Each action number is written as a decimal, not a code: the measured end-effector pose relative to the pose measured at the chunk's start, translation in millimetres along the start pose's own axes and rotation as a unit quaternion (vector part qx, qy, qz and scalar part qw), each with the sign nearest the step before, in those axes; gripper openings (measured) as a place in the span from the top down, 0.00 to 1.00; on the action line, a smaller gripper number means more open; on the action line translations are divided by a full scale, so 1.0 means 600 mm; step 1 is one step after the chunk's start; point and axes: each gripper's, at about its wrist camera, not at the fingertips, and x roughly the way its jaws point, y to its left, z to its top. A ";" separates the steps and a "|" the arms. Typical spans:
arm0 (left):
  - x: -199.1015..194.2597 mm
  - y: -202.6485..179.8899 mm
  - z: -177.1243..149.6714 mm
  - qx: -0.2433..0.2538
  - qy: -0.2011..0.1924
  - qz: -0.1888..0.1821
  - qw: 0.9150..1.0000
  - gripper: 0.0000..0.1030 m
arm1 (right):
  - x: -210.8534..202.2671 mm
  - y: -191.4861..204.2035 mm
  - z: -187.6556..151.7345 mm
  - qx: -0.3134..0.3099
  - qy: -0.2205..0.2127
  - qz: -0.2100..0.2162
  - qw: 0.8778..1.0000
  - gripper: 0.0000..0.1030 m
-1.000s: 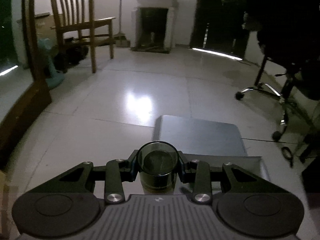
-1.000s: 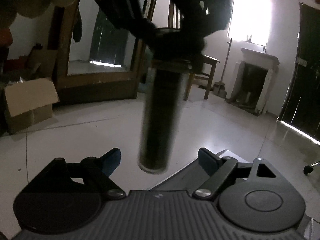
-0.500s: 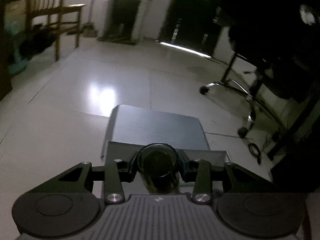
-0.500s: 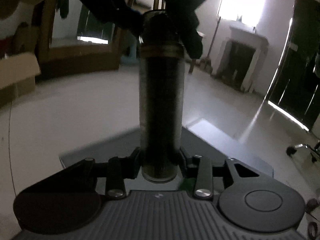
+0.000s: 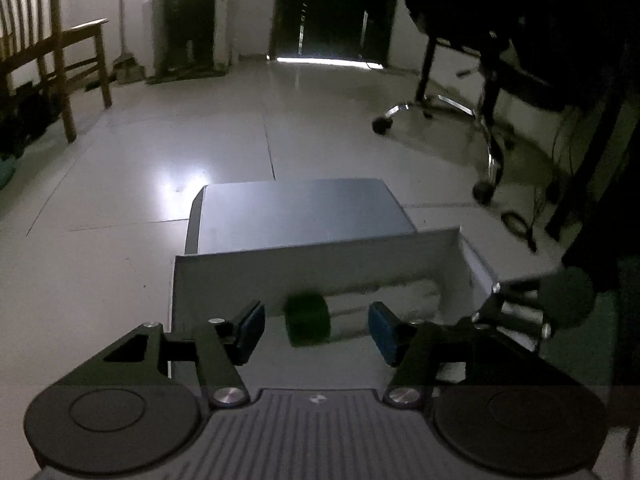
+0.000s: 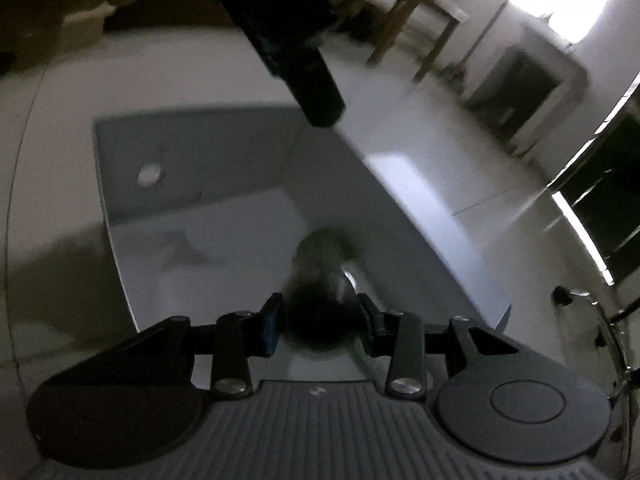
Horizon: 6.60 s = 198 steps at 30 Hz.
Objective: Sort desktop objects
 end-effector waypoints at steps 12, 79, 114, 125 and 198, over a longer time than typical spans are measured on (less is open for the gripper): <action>0.029 -0.002 -0.027 0.026 0.032 0.004 0.999 0.45 | 0.111 -0.031 -0.023 -0.035 0.134 0.061 0.988 0.63; 0.049 -0.026 -0.082 -0.062 0.061 0.009 0.996 0.39 | 0.245 -0.144 0.020 -0.306 0.198 0.081 0.928 0.64; 0.043 -0.016 -0.027 -0.043 0.042 0.031 0.998 0.31 | -0.080 -0.217 0.057 0.276 0.054 0.036 0.959 0.27; 0.018 -0.017 0.002 -0.075 0.013 0.058 0.995 0.18 | -0.113 -0.258 0.057 0.503 0.072 -0.101 0.856 0.17; 0.399 0.203 0.267 -0.087 0.167 0.124 0.974 0.11 | 0.275 -0.563 0.102 0.501 0.130 -0.006 0.856 0.21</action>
